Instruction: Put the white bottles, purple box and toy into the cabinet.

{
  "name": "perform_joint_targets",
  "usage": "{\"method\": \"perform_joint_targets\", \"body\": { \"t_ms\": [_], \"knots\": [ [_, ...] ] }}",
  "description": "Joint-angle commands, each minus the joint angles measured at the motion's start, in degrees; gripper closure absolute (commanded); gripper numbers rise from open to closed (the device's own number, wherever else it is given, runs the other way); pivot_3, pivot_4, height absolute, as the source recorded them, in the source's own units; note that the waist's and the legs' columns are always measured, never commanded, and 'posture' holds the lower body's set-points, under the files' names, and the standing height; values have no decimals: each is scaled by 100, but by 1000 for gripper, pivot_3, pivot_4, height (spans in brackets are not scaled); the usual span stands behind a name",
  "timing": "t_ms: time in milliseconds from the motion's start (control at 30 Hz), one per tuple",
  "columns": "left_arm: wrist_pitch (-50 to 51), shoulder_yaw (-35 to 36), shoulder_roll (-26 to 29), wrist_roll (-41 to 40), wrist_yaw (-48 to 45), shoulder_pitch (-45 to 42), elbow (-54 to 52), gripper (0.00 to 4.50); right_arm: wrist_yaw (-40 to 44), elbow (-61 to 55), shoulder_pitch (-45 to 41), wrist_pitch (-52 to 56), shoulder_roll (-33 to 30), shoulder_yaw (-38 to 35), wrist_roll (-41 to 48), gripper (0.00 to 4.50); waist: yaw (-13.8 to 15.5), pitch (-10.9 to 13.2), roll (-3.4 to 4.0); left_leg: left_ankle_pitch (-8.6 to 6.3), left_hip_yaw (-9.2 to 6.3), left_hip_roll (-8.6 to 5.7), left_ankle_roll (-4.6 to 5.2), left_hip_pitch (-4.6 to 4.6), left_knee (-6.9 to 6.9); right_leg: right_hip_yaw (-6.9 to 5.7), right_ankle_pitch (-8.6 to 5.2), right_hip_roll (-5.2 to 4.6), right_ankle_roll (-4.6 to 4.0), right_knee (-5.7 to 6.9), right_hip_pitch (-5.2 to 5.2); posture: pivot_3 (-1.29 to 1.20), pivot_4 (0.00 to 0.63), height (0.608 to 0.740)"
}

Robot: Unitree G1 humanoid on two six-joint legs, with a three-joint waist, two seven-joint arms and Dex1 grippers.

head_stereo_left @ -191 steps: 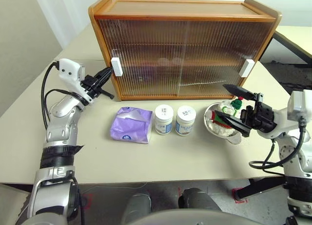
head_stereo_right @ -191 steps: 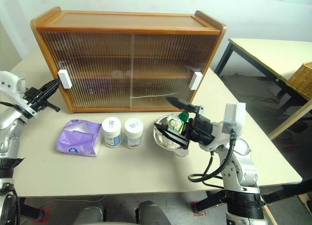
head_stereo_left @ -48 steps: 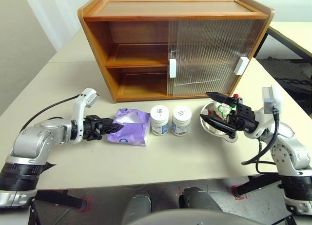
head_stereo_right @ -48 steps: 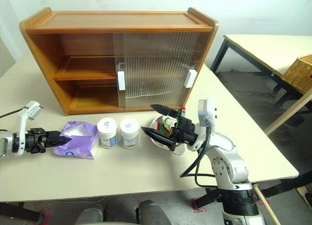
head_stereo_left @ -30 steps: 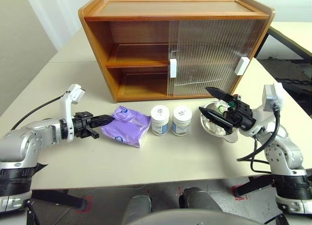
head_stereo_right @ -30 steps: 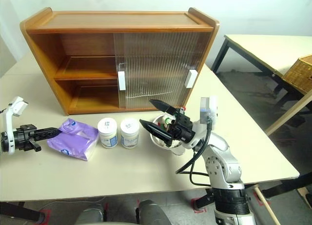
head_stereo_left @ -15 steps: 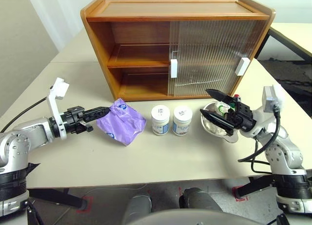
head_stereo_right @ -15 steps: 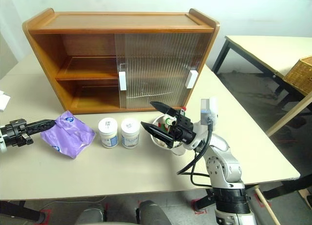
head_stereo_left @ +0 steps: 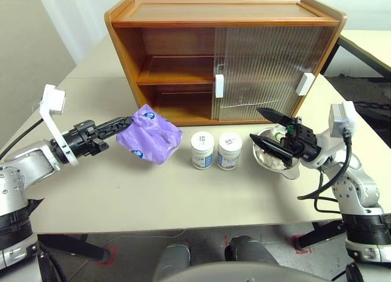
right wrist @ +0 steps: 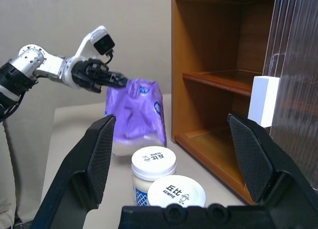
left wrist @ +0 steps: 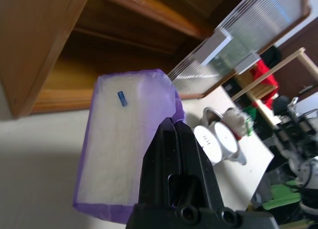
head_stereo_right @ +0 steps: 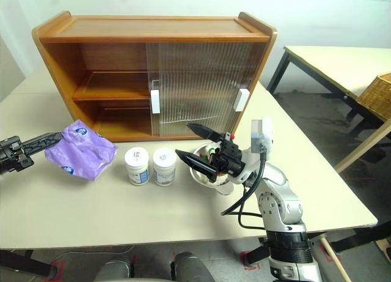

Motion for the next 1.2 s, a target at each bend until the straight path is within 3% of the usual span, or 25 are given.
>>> {"method": "perform_joint_targets", "body": {
  "t_ms": [33,533,667,1000,1200],
  "knots": [
    [44,160,-115,-367,257,-199,-68,4471,23,27,-59,44,-68,30,-35,0,12,0,0,1,2,0,-1,0,0,-1,0,0,0,0,1,-39,0,740],
    [-483,164,-772,-1536,1183,-971,-120,4471,124,30,89,-25,-111,6,-39,0,41,0,-2,6,24,-1,-10,33,-1,4,-5,3,11,2,54,-56,0,740],
    [-1463,-91,-1093,-892,1188,-1471,0,4471,126,39,87,-49,-89,26,-48,0,66,3,-6,6,24,-3,-10,37,6,4,-8,4,16,2,62,-55,0,740],
    [-2230,-1087,-1640,9,1149,-1973,411,4471,118,39,90,-84,-57,54,-77,0,71,10,-18,6,29,-9,-8,35,10,11,-21,4,62,0,70,-62,0,740],
    [-2806,-1152,-1942,397,1164,-2426,852,4471,95,15,164,-134,-27,51,-90,0,68,13,-23,6,30,-15,-6,36,14,14,-24,3,76,-3,78,-69,0,740]
  ]
}}
